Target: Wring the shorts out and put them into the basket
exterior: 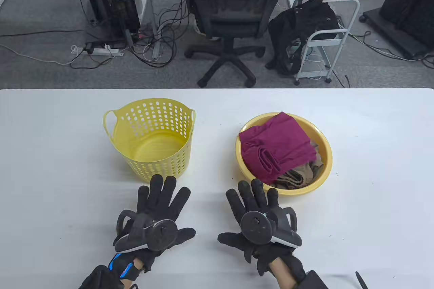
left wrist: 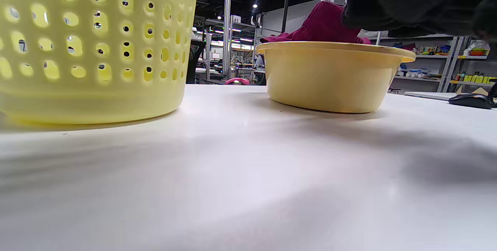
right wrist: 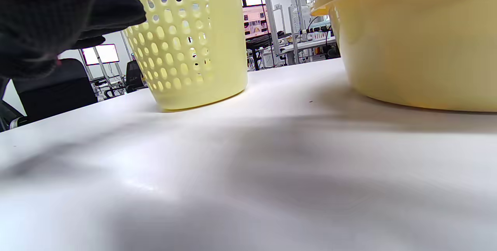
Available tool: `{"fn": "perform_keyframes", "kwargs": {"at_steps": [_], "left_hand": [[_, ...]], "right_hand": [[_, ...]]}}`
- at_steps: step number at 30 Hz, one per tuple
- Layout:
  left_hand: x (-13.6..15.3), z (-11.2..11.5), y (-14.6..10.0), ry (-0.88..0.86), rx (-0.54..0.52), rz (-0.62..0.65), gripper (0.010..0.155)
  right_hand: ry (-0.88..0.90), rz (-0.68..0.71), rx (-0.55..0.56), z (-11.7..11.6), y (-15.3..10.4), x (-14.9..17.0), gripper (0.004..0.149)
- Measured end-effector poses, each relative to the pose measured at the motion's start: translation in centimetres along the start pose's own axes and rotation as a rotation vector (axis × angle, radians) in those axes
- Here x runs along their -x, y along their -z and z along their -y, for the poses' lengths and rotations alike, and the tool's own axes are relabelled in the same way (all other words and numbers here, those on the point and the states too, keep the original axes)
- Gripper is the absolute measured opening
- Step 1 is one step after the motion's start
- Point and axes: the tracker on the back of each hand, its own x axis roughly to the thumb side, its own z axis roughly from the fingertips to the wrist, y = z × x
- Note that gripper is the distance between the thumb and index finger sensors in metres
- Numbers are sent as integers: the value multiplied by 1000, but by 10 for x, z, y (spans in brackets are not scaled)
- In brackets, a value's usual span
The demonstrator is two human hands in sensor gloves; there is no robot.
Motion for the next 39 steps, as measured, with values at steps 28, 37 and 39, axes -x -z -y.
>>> {"fn": "perform_keyframes", "kwargs": {"at_steps": [28, 37, 39], "left_hand": [[-3, -2, 0, 11, -24, 20, 99], [-6, -1, 0, 19, -26, 33, 98], [-8, -2, -1, 24, -28, 37, 98]], "right_hand": [[27, -47, 97, 41, -2, 20, 103], [-3, -102, 95, 67, 20, 39, 106], [4, -113, 89, 71, 25, 43, 106]]}}
